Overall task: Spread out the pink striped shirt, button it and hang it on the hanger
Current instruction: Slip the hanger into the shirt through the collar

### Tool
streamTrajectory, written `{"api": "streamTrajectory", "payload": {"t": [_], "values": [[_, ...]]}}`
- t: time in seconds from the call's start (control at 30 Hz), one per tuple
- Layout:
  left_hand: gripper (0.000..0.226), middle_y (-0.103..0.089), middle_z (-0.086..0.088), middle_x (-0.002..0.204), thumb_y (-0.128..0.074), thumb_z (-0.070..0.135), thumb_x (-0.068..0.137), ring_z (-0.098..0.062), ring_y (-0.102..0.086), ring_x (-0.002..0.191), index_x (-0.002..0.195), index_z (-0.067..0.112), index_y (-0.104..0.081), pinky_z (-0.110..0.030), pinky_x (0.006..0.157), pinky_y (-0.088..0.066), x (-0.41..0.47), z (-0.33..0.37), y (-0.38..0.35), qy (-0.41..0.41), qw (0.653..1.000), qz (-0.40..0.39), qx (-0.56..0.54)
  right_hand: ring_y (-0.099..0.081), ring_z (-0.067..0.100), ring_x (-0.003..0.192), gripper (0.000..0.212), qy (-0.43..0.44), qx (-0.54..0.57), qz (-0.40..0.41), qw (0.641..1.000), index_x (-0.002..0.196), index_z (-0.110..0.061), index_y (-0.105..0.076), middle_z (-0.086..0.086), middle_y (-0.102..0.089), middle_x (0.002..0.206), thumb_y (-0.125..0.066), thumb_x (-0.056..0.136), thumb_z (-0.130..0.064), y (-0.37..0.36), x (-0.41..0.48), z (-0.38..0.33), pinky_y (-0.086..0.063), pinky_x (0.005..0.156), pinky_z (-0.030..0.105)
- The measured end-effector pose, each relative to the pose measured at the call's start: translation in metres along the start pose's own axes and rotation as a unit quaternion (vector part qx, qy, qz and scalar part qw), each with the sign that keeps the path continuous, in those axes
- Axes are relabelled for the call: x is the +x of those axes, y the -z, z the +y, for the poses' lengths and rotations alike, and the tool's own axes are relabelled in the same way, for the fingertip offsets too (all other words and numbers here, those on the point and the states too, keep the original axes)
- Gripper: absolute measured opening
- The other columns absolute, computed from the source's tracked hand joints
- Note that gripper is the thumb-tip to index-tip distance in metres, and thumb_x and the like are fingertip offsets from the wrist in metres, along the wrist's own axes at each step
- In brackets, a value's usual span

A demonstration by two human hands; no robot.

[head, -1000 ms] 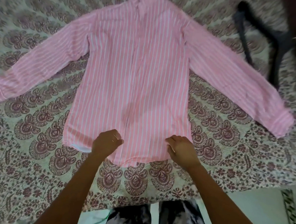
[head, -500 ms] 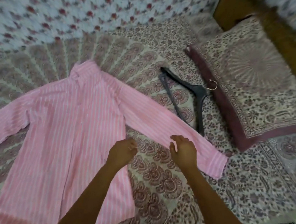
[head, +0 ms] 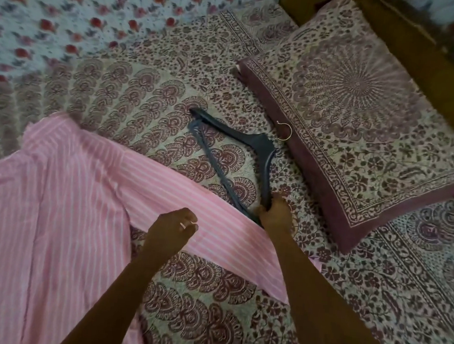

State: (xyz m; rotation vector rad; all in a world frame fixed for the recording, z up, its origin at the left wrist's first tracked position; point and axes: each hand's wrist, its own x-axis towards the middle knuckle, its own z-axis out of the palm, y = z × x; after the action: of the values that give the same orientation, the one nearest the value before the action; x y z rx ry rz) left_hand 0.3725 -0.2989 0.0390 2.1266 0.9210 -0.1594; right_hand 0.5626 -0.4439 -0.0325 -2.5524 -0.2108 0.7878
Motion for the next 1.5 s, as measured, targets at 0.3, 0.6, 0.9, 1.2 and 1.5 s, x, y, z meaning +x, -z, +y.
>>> {"api": "streamTrajectory", "payload": {"t": [0.3, 0.6, 0.9, 1.2, 1.5], "values": [[0.032, -0.063, 0.004, 0.081, -0.056, 0.036, 0.074, -0.019, -0.061, 0.079, 0.101, 0.020, -0.061, -0.034, 0.075, -0.051, 0.014, 0.003, 0.007, -0.030, 0.995, 0.086, -0.031, -0.058, 0.030, 0.080, 0.033, 0.091, 0.071, 0.141, 0.983, 0.109, -0.006, -0.062, 0.014, -0.056, 0.103, -0.069, 0.080, -0.018, 0.027, -0.013, -0.018, -0.041, 0.064, 0.029], [0.056, -0.050, -0.017, 0.134, -0.059, 0.028, 0.078, -0.035, -0.045, 0.125, 0.129, 0.008, -0.050, -0.052, 0.103, -0.033, 0.002, 0.001, 0.088, -0.053, 0.927, 0.357, 0.102, -0.058, 0.022, 0.067, 0.019, 0.300, 0.125, -0.040, 0.945, 0.094, -0.002, -0.069, 0.017, -0.067, 0.075, -0.068, 0.075, 0.000, 0.047, -0.076, -0.064, -0.046, 0.063, 0.030], [0.047, -0.070, -0.010, 0.106, -0.074, 0.023, 0.077, -0.025, -0.066, 0.093, 0.121, 0.012, -0.061, -0.026, 0.087, -0.047, -0.088, -0.105, 0.169, 0.005, 0.934, 0.355, 0.036, -0.064, 0.003, 0.085, 0.046, 0.382, 0.072, -0.166, 0.906, 0.114, -0.013, -0.065, -0.005, -0.069, 0.101, -0.075, 0.070, -0.002, -0.022, -0.147, -0.125, -0.053, 0.079, 0.027], [0.045, -0.071, -0.020, 0.088, -0.072, 0.024, 0.079, -0.033, -0.066, 0.079, 0.122, 0.015, -0.060, -0.037, 0.068, -0.049, -0.172, -0.250, 0.250, 0.120, 0.910, 0.396, 0.016, -0.065, 0.022, 0.090, 0.039, 0.419, 0.024, -0.095, 0.903, 0.111, -0.013, -0.066, 0.006, -0.071, 0.100, -0.075, 0.076, -0.028, -0.147, -0.239, -0.219, -0.049, 0.077, 0.028], [0.036, -0.068, -0.023, 0.083, -0.067, 0.035, 0.082, -0.036, -0.063, 0.074, 0.101, 0.004, -0.067, -0.038, 0.063, -0.044, -0.151, -0.367, 0.299, 0.231, 0.853, 0.467, -0.039, -0.046, 0.026, 0.127, 0.052, 0.355, 0.101, 0.056, 0.928, 0.128, -0.005, -0.053, 0.013, -0.054, 0.132, -0.042, 0.088, -0.037, -0.236, -0.245, -0.267, -0.032, 0.107, 0.036]]}}
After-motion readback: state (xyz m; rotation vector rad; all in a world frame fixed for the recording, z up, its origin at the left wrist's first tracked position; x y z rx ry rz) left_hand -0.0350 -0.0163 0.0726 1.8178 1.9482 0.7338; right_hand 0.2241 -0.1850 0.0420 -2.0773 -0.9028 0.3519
